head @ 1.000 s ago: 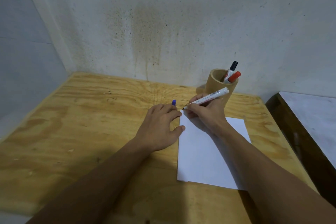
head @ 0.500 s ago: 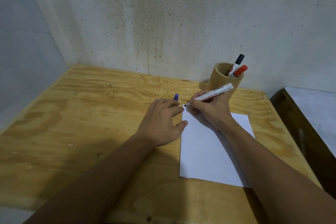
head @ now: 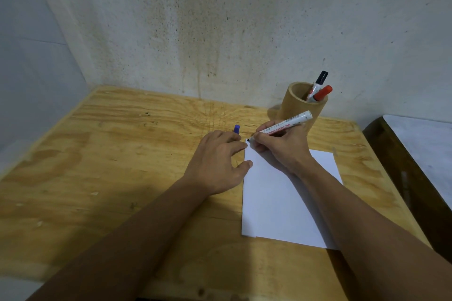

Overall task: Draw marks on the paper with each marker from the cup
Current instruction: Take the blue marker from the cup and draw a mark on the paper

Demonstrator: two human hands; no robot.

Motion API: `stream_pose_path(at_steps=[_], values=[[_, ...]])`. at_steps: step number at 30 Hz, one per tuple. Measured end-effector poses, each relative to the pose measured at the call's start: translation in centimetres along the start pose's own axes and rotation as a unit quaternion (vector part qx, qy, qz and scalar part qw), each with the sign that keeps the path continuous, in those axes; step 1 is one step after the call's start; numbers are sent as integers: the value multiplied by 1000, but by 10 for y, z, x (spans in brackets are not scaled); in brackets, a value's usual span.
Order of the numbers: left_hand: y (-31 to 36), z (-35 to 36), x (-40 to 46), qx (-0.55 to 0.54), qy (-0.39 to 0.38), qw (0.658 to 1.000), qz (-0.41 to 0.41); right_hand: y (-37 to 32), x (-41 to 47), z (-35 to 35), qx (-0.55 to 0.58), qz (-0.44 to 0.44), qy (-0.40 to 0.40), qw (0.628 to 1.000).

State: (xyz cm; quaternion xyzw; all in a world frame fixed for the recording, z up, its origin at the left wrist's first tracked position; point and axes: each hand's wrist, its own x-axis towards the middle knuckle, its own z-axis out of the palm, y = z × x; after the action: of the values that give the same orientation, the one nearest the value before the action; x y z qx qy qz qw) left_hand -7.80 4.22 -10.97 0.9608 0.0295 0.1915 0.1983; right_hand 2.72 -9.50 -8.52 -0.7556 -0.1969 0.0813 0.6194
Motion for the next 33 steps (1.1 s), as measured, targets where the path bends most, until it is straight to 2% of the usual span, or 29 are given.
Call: stream_pose_path(at_steps=[7,18,22,25,29,33], values=[[1,-1,-1,-6,3,1000,1,-1,-2,1,25,5,-23,999],[1,1,-1,-9,14,1000,7,7,3,-1,5,5,-23,1000],[2,0,0,-11,10,1000,4,3,1,-2,19,-1,10,1000],[5,-3,2,-66,7,997,-43,1,1,-6,47,0,50,998],[10,-13,18,-182,87,968,-148,-2,1,-6,61,21,39,997],[7,-15,45,-176,46,970,-160,-14,-1,-6,135,41,16,990]])
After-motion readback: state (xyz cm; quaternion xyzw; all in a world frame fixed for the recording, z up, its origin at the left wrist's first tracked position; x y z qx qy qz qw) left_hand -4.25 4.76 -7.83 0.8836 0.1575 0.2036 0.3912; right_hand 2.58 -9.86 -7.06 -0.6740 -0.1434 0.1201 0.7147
